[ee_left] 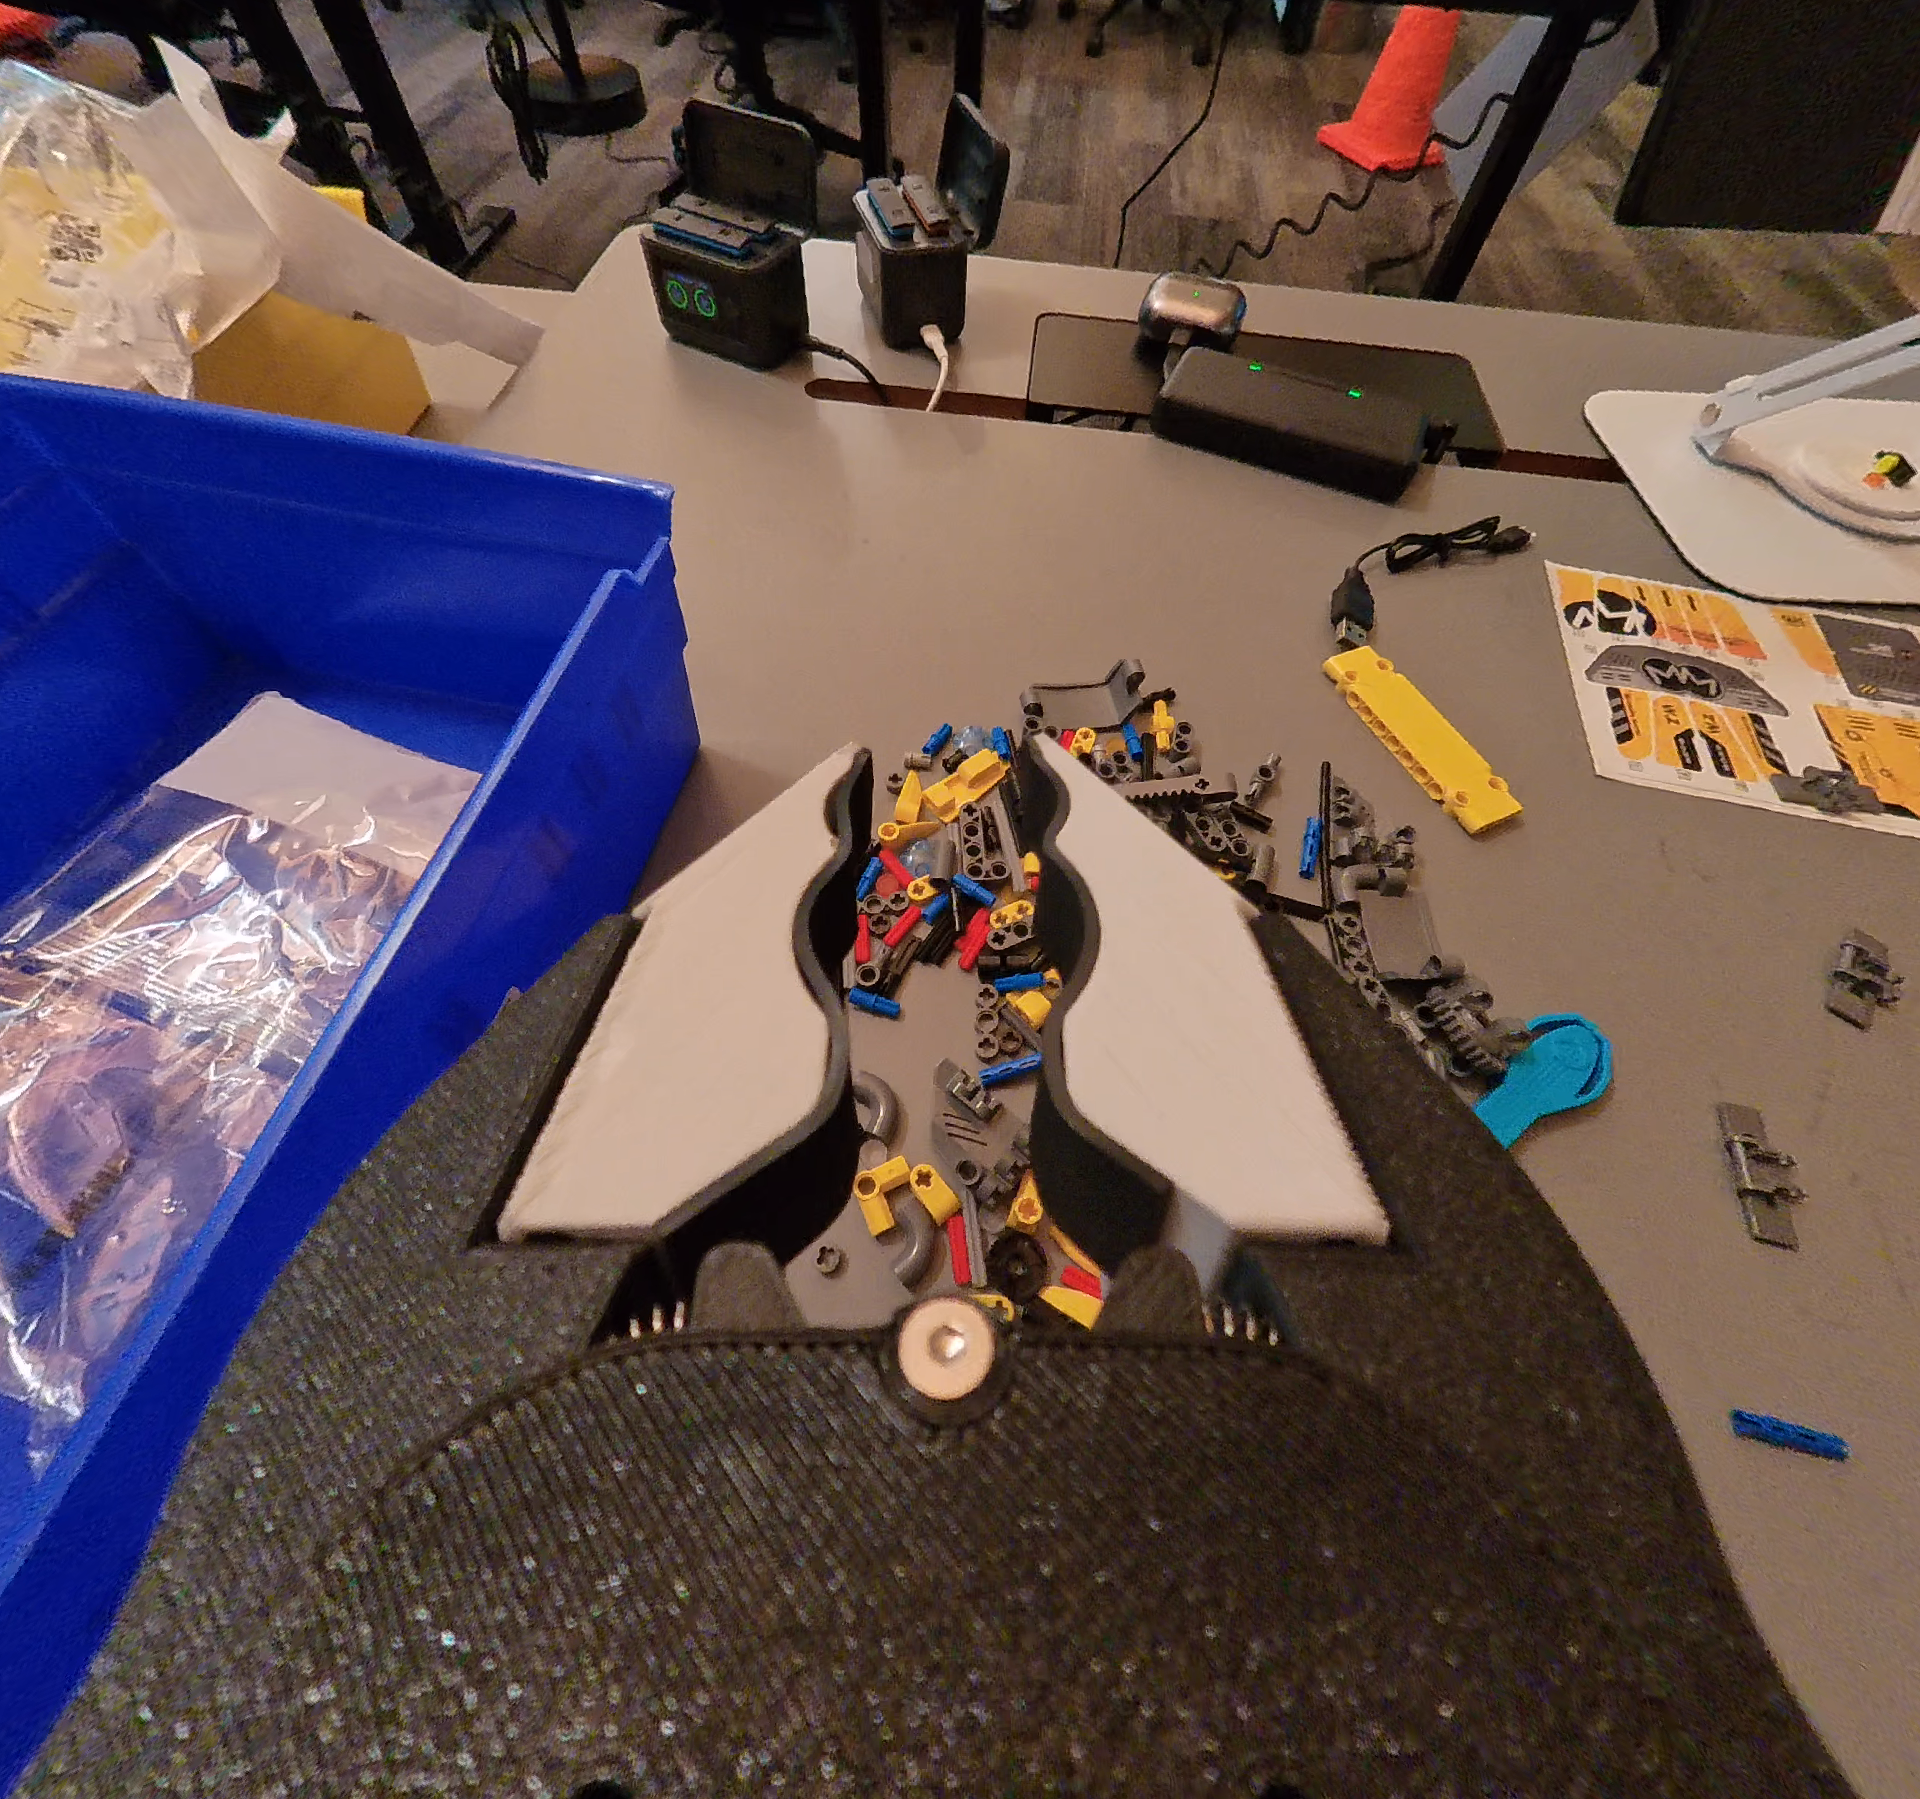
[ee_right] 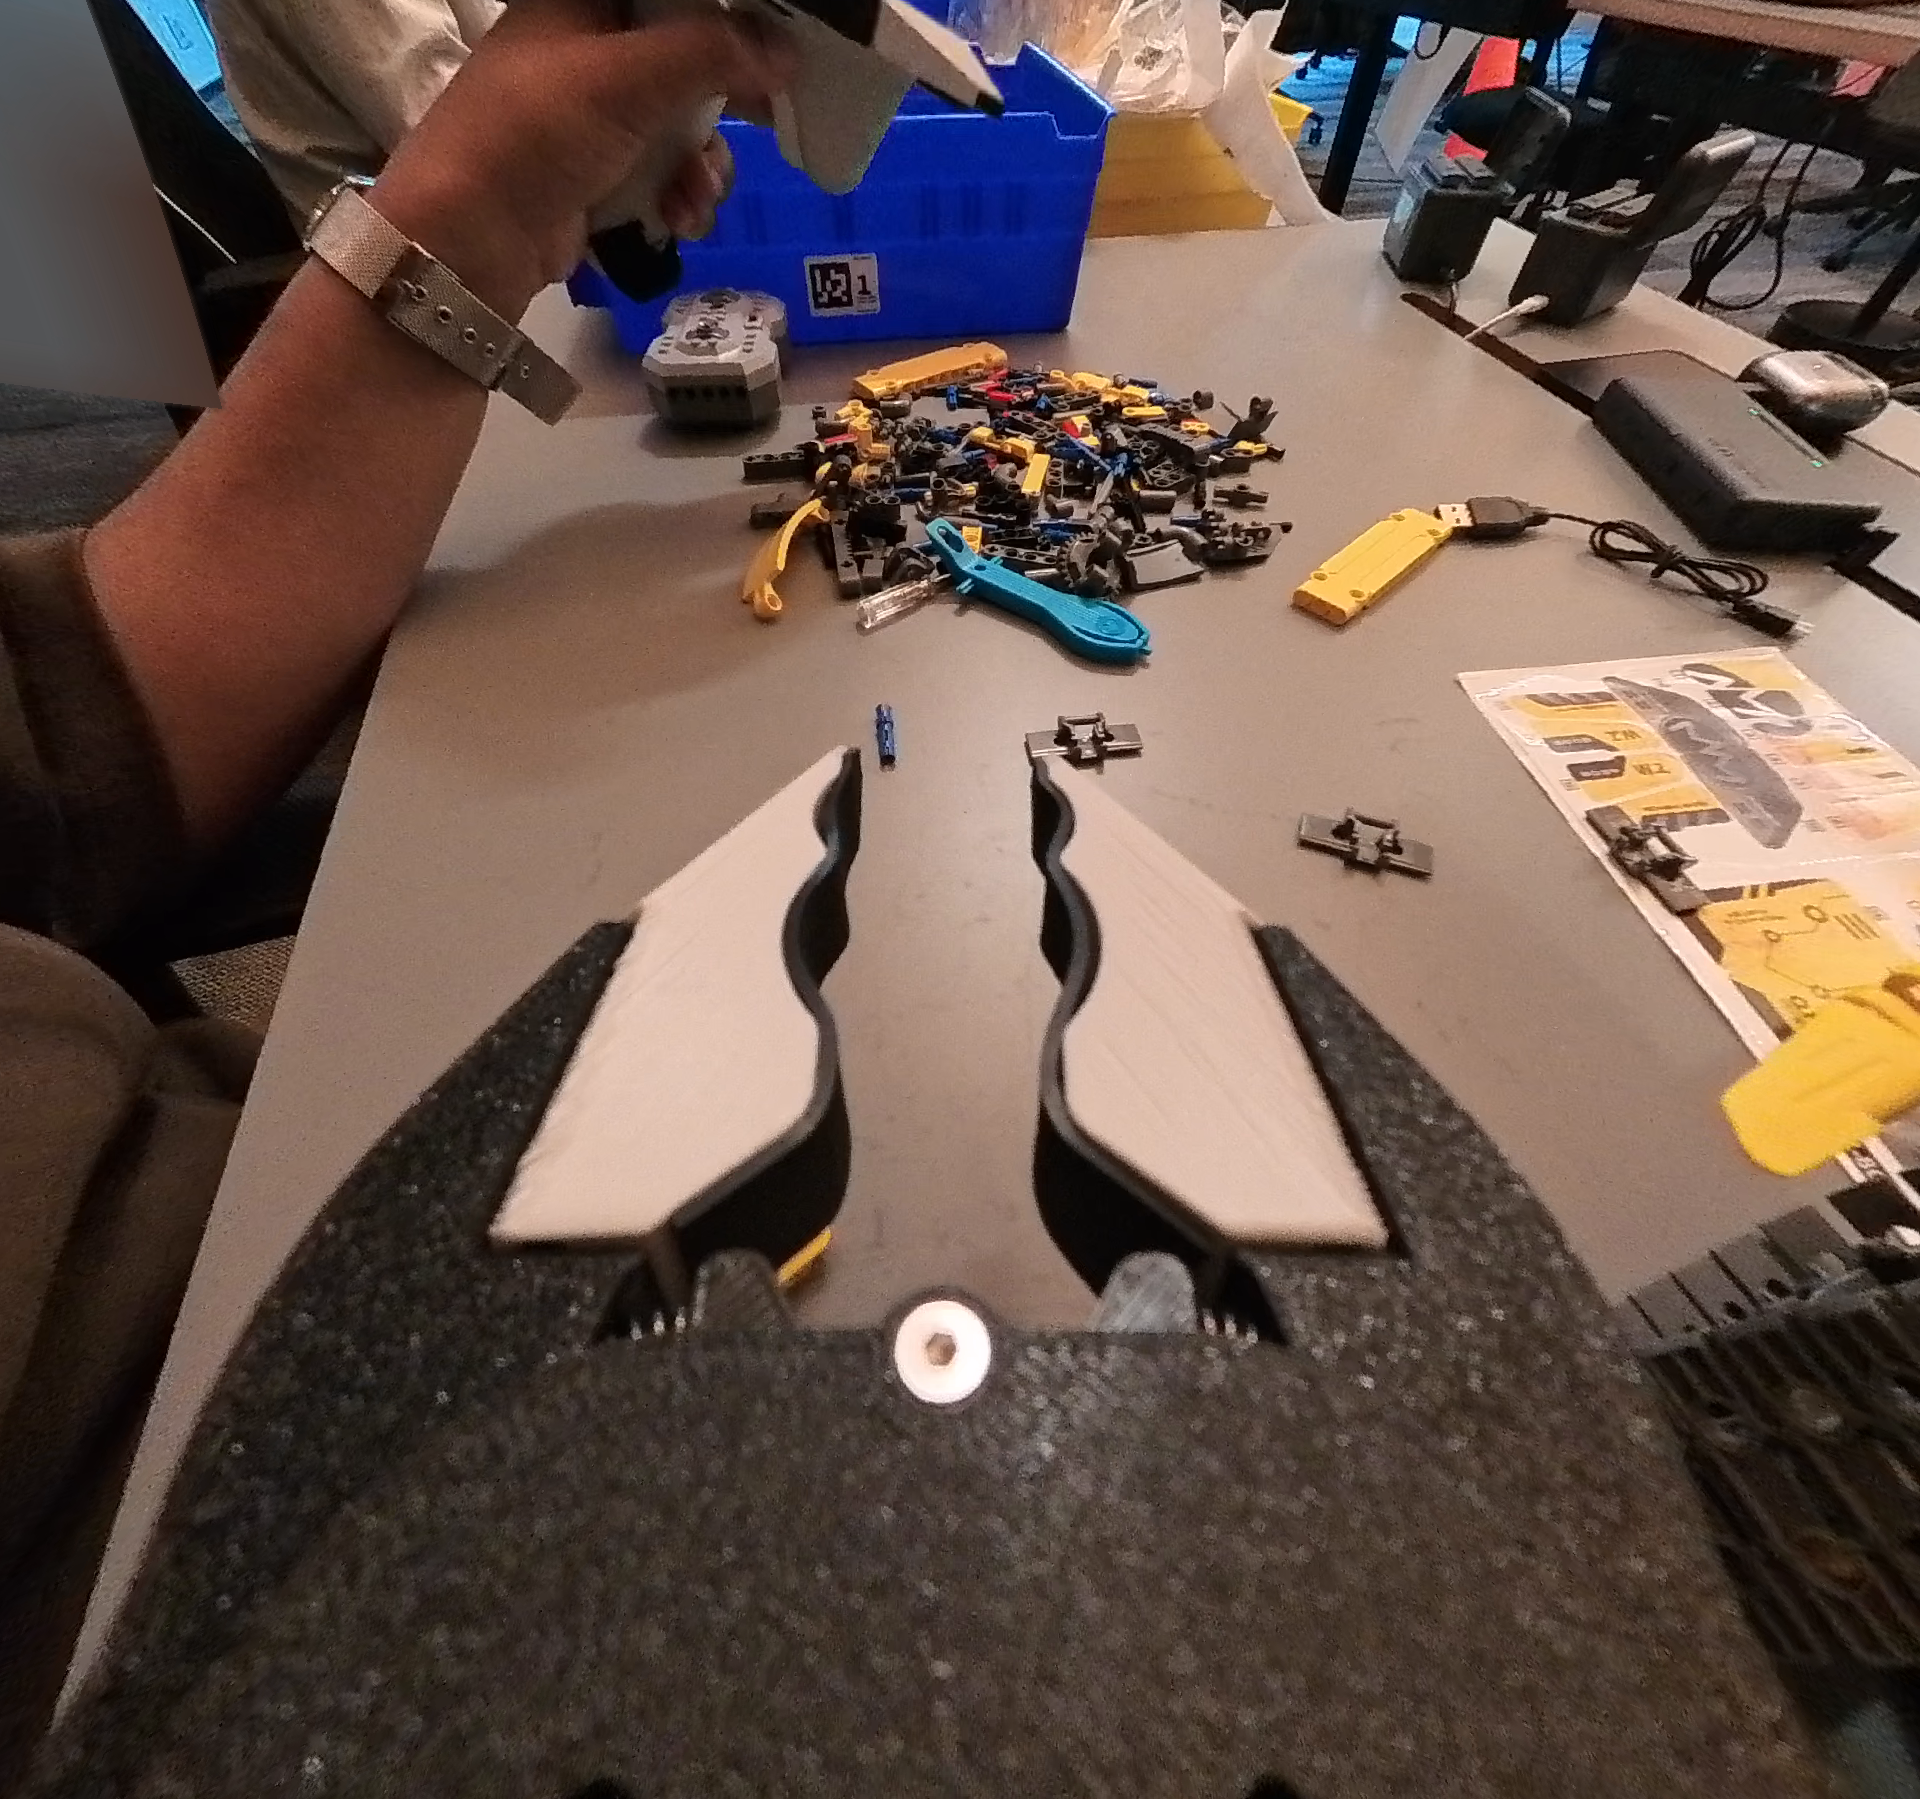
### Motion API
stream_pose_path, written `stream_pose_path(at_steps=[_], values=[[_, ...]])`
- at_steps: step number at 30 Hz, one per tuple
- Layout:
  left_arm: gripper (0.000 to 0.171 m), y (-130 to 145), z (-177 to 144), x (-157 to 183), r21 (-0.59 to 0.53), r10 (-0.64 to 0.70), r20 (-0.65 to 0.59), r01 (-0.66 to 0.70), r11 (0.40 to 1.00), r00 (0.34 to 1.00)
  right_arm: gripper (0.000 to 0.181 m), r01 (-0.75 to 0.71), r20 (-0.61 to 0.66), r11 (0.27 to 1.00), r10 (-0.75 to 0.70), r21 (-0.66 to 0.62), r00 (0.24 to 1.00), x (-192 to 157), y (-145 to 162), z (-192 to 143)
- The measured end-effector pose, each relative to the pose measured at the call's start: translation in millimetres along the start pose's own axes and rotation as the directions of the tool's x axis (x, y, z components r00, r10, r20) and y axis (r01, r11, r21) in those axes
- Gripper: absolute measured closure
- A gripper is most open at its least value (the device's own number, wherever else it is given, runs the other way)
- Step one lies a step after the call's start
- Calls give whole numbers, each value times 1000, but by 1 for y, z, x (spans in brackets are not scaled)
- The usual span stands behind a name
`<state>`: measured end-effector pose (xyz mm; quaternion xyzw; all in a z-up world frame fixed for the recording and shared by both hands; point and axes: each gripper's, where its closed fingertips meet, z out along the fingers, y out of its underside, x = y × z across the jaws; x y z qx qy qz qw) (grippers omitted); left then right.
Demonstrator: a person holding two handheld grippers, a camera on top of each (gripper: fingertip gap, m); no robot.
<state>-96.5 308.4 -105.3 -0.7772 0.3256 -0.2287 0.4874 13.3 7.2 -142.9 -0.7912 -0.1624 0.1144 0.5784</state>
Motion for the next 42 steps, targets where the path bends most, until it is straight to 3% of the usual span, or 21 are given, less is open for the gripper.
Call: stream_pose_path(at_steps=[1, 3, 7, 11, 17, 20, 24, 35, 42], values=[[148, 2, 1, -1, -10, -1, 8, 1, 1000, 1000, 149, 2, 0, 1000, -2, -1, 1000, 0, 0, 0], [170, 13, 6, -1, -75, 6, 12, -5, 997, 1000, 149, 2, 2, 1000, -2, 0, 1000, -2, -1, 1], [170, 36, 22, 11, -218, 51, -22, -55, 974, 998, 147, 15, -5, 1000, -15, 10, 1000, -2, -6, -1], [162, 41, 55, 4, -315, 188, -15, -183, 931, 982, 147, -12, 0, 999, 12, 33, 1000, 0, -11, -6], [160, 62, 102, 2, -489, 151, -145, -203, 848, 978, 146, -34, 7, 999, 33, 39, 999, 1, -11, -6], [159, 65, 114, -2, -498, 173, -154, -228, 837, 973, 146, -30, 0, 999, 30, 33, 1000, 2, -9, -5], [159, 65, 119, 9, -478, 104, -215, -197, 856, 971, 146, -18, -10, 1000, 18, 25, 1000, 4, -8, -5], [165, 72, 122, 7, -488, 164, -207, -247, 837, 965, 146, -33, -5, 999, 33, 19, 999, 6, -5, -3], [171, 56, 113, 4, -411, 160, -204, -232, 881, 966, 146, -24, -10, 999, 25, 30, 1000, 5, -9, -4]])
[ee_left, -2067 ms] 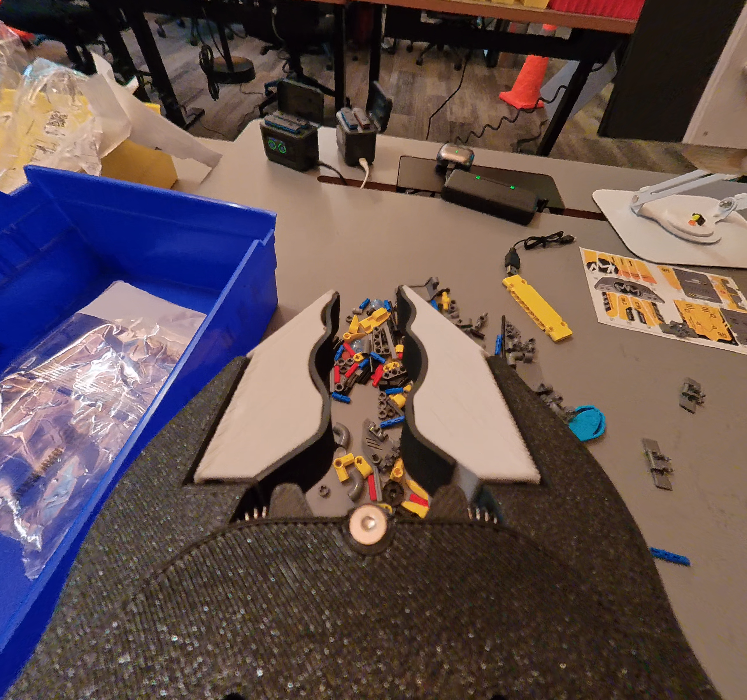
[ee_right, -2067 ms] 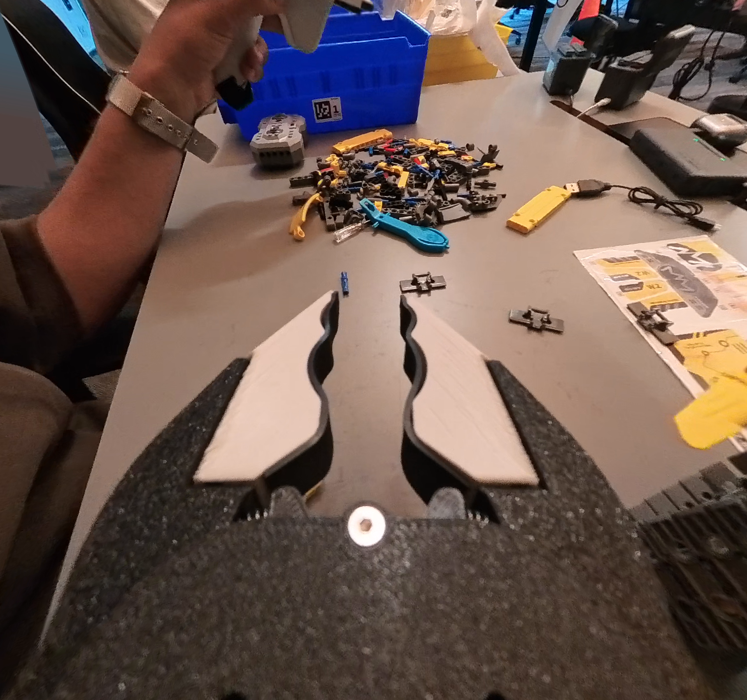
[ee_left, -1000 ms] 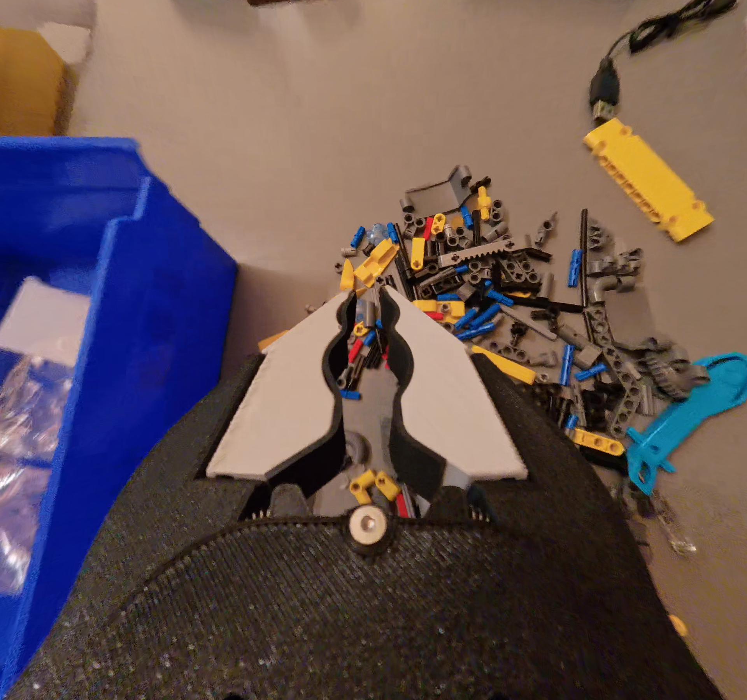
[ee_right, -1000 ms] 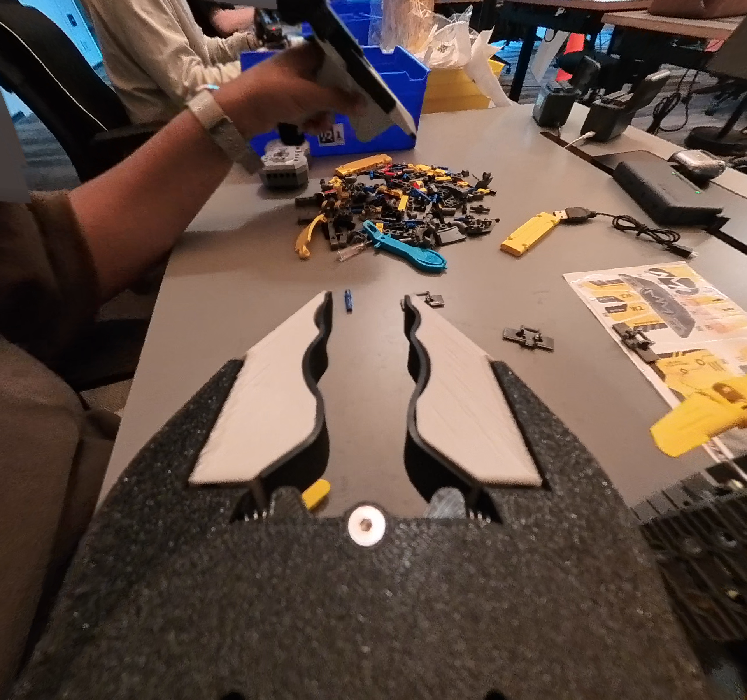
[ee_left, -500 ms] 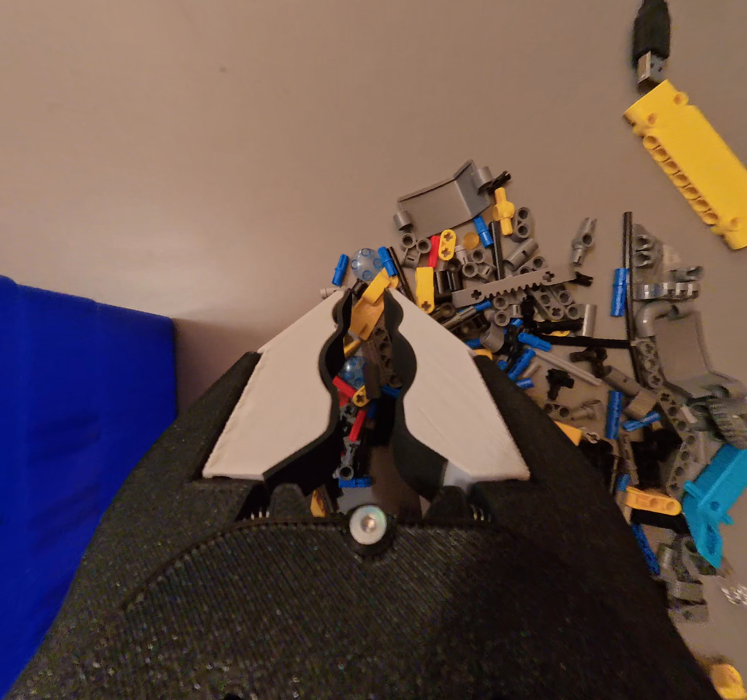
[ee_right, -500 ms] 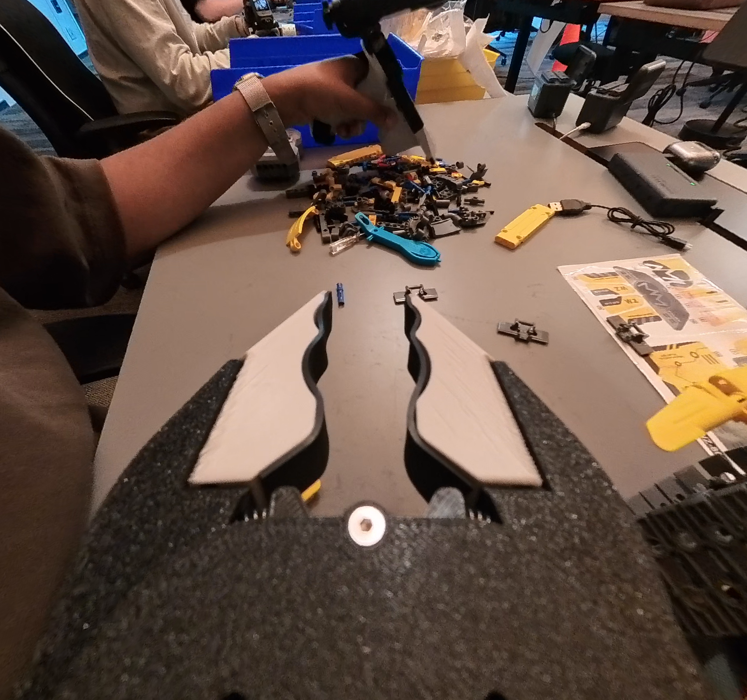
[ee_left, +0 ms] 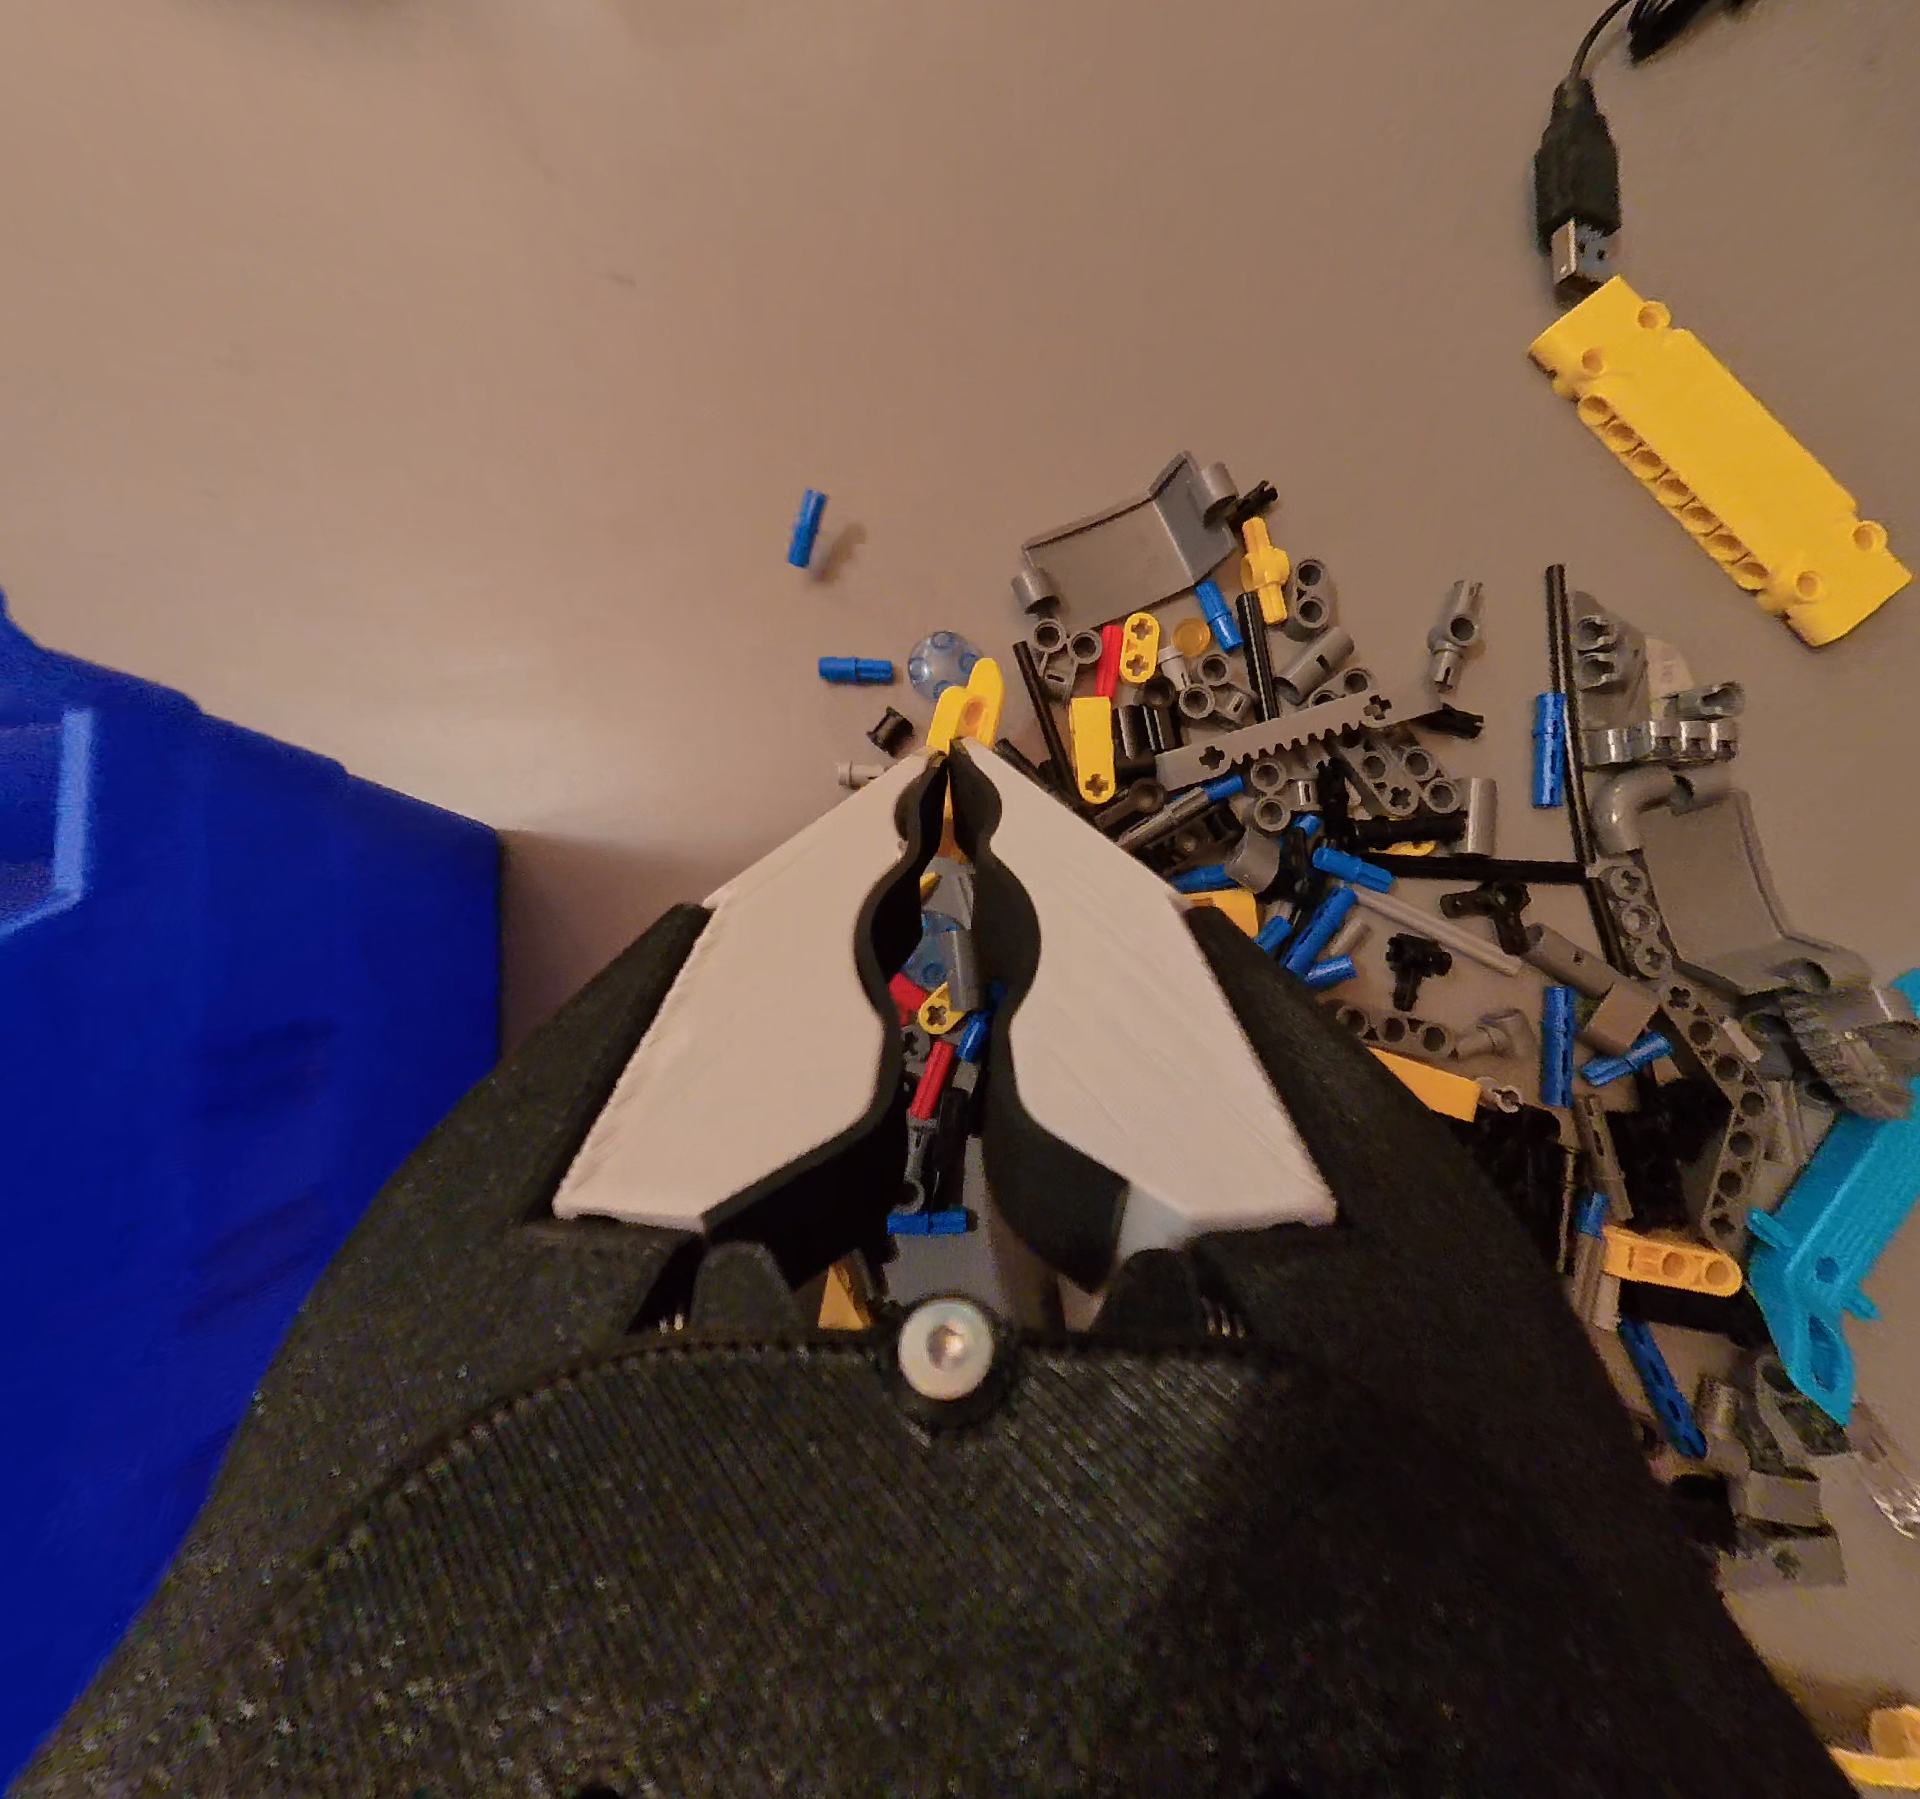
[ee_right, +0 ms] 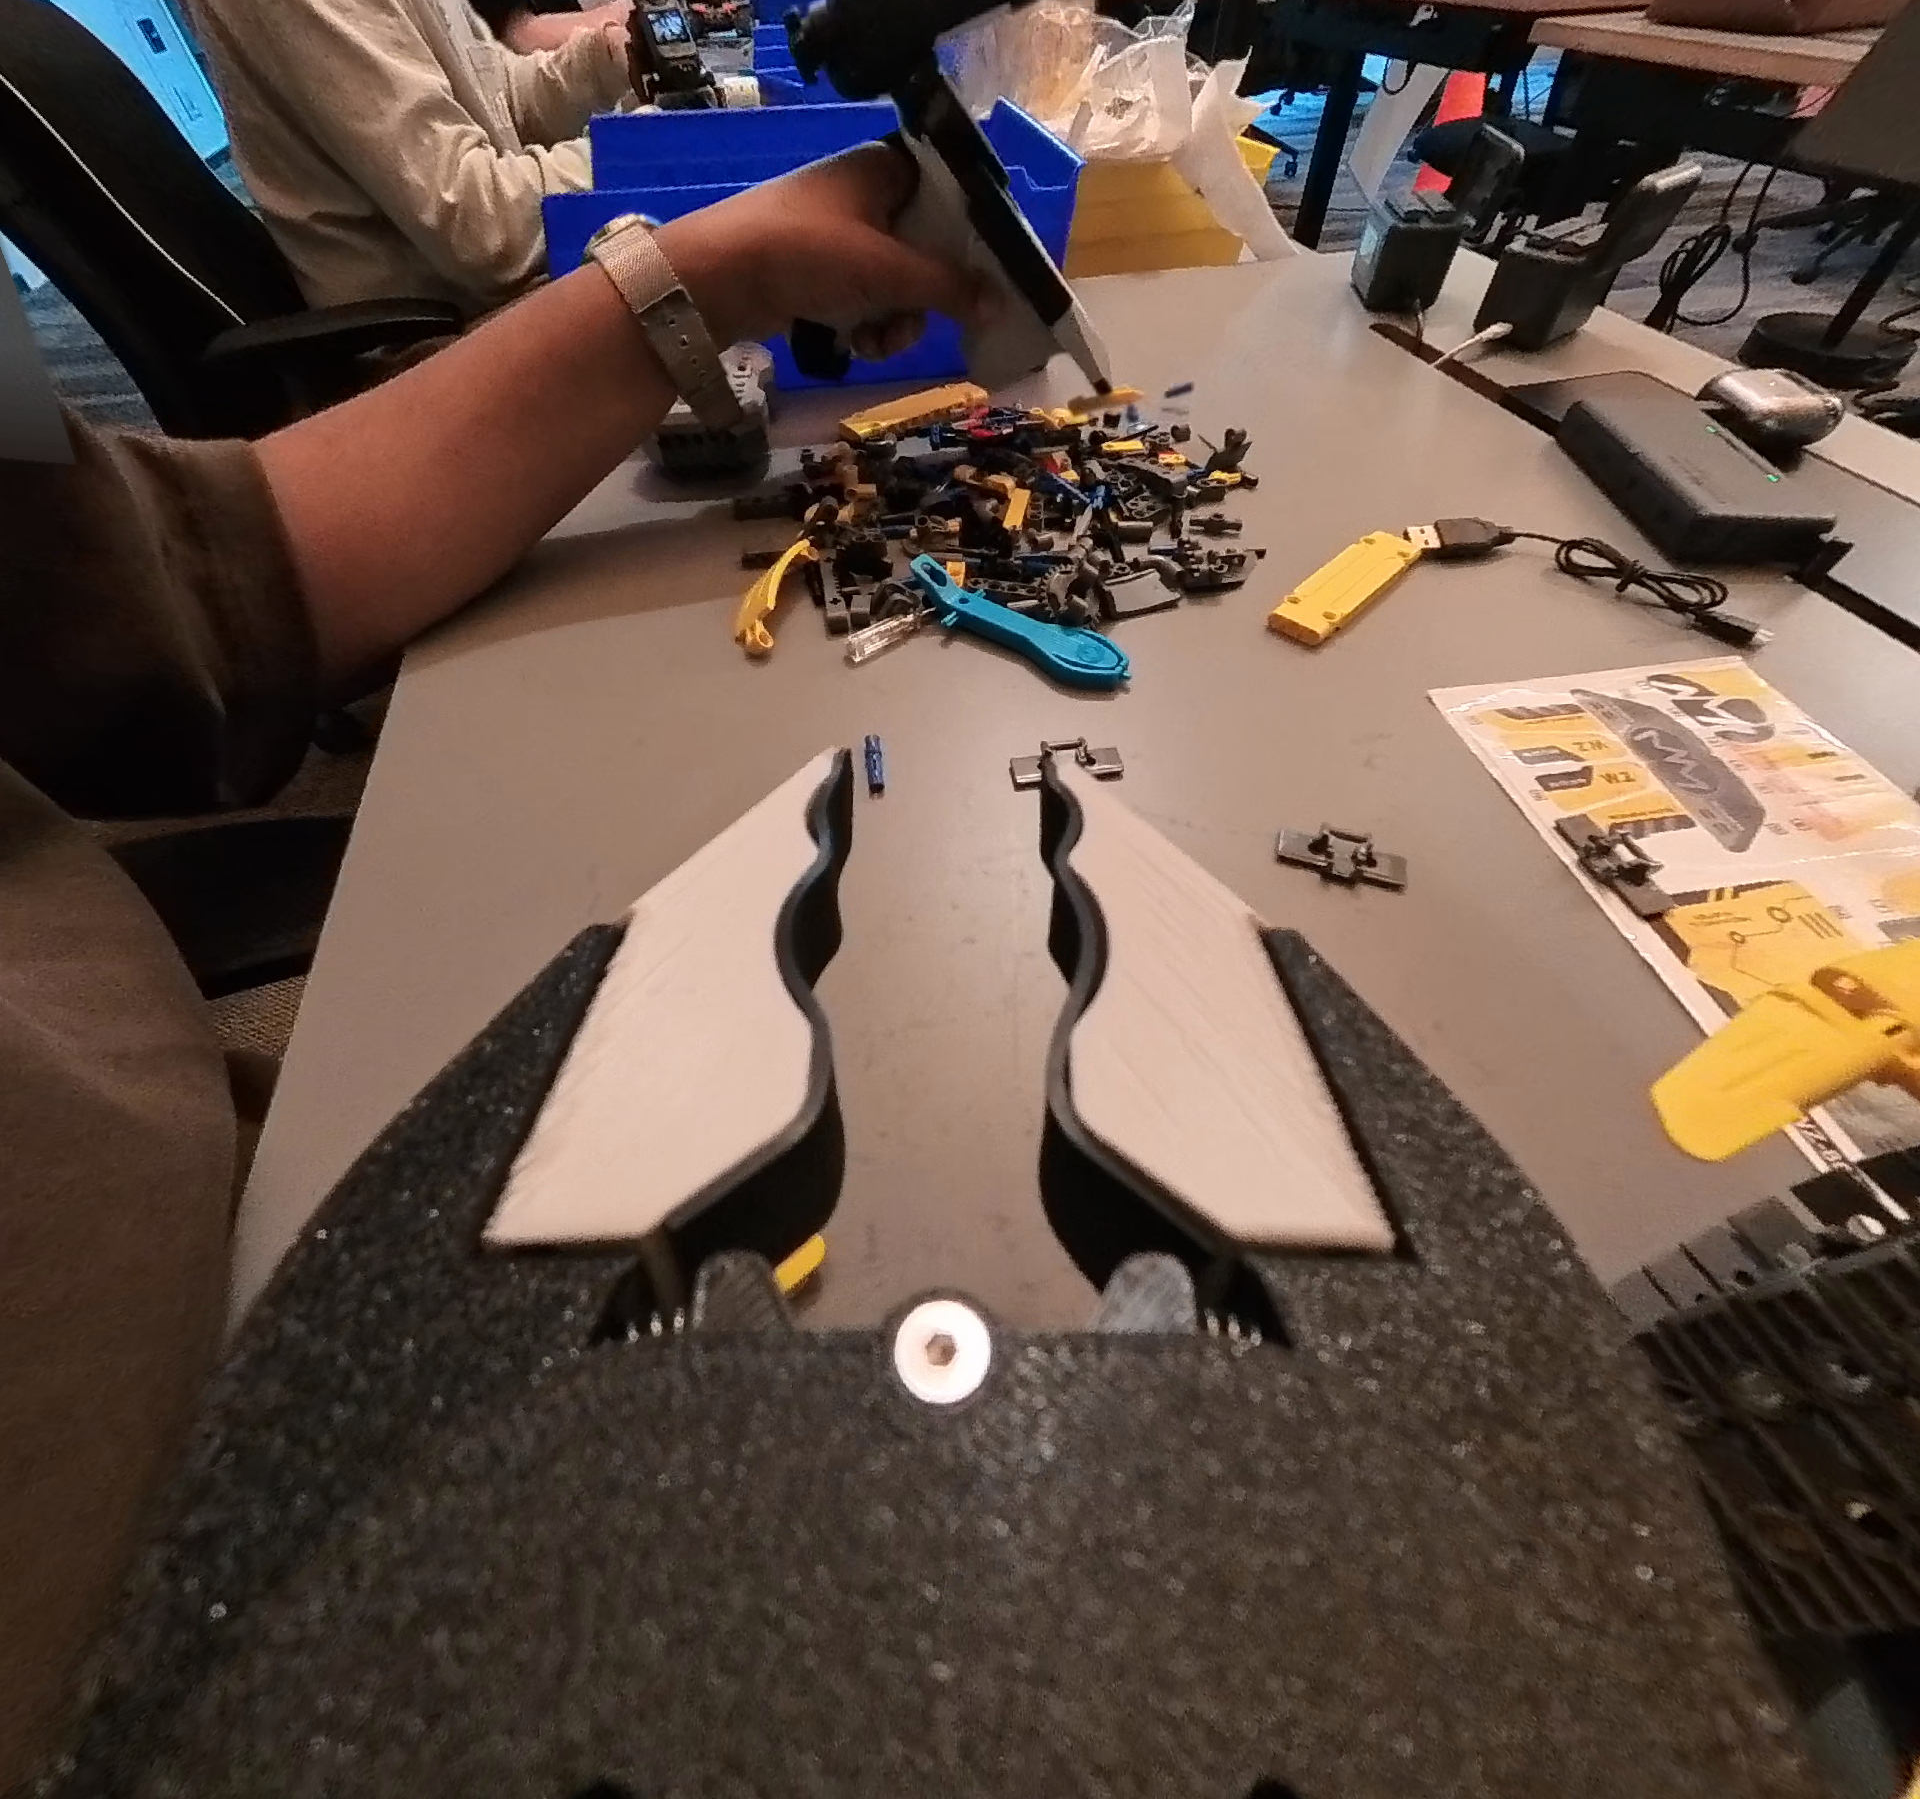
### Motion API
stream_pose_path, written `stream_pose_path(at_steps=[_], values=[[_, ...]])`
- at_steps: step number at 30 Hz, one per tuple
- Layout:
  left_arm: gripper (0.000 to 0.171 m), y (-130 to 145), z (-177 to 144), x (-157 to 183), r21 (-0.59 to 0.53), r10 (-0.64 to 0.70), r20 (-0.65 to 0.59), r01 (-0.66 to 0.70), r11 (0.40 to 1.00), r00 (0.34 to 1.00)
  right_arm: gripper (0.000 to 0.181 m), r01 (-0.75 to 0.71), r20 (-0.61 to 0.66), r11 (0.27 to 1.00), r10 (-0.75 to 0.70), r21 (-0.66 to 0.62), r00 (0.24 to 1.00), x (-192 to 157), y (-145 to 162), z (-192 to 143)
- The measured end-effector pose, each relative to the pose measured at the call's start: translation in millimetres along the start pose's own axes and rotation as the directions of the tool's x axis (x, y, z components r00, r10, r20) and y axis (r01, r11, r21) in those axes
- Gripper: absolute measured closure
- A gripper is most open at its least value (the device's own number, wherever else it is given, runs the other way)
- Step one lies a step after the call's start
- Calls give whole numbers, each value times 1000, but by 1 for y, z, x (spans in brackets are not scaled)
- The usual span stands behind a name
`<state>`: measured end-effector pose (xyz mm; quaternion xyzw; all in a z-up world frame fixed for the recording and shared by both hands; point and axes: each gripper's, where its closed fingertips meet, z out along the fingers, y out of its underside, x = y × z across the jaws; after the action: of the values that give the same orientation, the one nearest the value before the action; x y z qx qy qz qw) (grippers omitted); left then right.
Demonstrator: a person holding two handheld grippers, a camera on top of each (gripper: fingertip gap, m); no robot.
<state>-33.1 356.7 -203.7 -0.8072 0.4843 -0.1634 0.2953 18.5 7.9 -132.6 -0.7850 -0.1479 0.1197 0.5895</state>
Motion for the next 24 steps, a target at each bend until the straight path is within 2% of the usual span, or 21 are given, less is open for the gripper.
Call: stream_pose_path(at_steps=[8, 11, 14, 17, 19, 24], values=[[171, -12, -21, 8, 112, -57, -83, 66, 992, 995, 146, 26, -10, 1000, -26, 4, 1000, -2, -3, -1], [171, -19, -41, 27, 174, -64, -181, 96, 980, 981, 146, 28, -13, 1000, -28, 4, 1000, -1, -4, -1], [171, -21, -66, 64, 230, -31, -291, 101, 968, 956, 145, 32, -18, 999, -32, 11, 999, -1, -6, -3], [171, -6, -85, 104, 245, 75, -291, -2, 970, 954, 145, 40, -24, 999, -40, 25, 999, -2, -11, -7], [171, 7, -99, 146, 257, 137, -351, -45, 965, 926, 145, 50, -31, 998, -49, 32, 998, -3, -13, -10], [171, 51, -141, 260, 251, 197, -623, -45, 967, 757, 144, 95, -95, 995, -91, 31, 991, -5, -12, -26]])
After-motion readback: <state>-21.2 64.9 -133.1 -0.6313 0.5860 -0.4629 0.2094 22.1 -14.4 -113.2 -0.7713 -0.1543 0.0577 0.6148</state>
